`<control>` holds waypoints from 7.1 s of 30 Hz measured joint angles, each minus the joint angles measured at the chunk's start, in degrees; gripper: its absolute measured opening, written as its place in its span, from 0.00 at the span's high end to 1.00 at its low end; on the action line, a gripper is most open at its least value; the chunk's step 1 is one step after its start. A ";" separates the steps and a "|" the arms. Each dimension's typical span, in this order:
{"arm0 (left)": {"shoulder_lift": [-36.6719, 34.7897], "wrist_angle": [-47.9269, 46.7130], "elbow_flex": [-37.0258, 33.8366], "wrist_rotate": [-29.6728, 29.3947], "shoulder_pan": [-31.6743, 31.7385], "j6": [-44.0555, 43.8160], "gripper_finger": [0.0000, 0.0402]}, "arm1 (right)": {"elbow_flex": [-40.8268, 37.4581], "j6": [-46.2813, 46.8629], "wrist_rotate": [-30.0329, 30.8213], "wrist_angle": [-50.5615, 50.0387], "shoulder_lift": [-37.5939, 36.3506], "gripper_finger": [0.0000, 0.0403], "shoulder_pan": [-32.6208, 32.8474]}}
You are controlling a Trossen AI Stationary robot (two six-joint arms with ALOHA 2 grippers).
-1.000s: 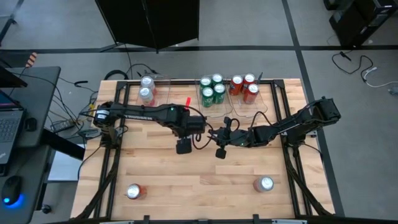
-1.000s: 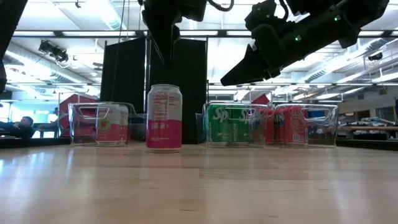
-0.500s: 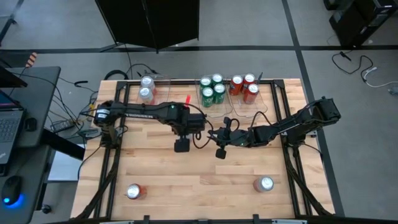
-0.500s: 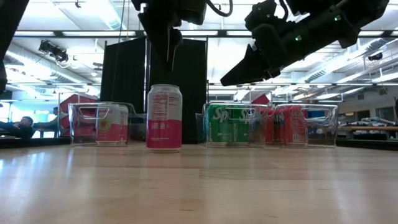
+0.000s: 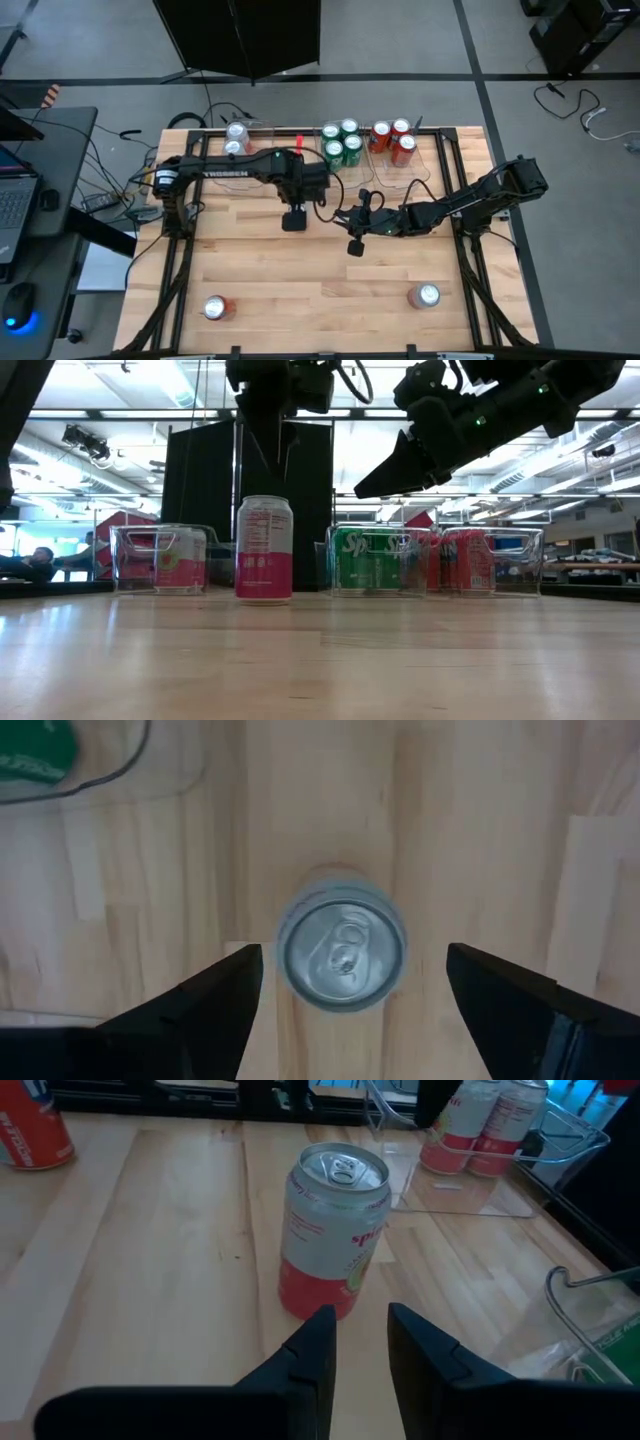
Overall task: Sort soda cans
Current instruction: Put the top pink-white soda can into the left transparent bin
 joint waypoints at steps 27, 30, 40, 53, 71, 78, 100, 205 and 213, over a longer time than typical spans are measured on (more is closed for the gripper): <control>0.00 4.38 -6.62 1.73 1.10 4.08 0.20 | 0.00 -0.63 -0.04 -0.02 0.02 0.80 0.00; -0.02 4.97 -7.05 1.96 1.04 3.95 0.20 | 0.00 -0.63 -0.04 -0.02 0.02 0.80 0.00; -0.33 9.19 -11.37 3.53 0.66 4.30 0.20 | 0.00 -0.63 -0.05 0.08 0.02 0.80 0.00; -0.43 12.86 -15.27 5.49 0.26 4.03 0.20 | 0.00 -0.63 -0.07 0.06 0.02 0.80 0.00; -0.17 13.06 -15.66 6.67 0.01 -0.60 0.20 | 0.00 -0.63 -0.07 0.07 0.02 0.80 0.00; 0.57 8.46 -9.78 6.81 -0.24 -2.37 0.20 | 0.00 -0.62 -0.07 0.04 0.02 0.80 0.00; 0.13 5.77 -7.65 8.07 -0.64 -0.98 0.20 | 0.00 -0.63 -0.06 0.06 0.02 0.80 0.00; 6.75 -1.33 0.20 -0.46 -5.47 -7.80 0.12 | 0.02 -1.03 -0.04 0.03 0.02 0.80 -0.02; 6.68 3.84 -3.63 1.99 -5.51 -7.67 0.12 | 0.02 -1.03 -0.04 0.02 0.02 0.80 -0.02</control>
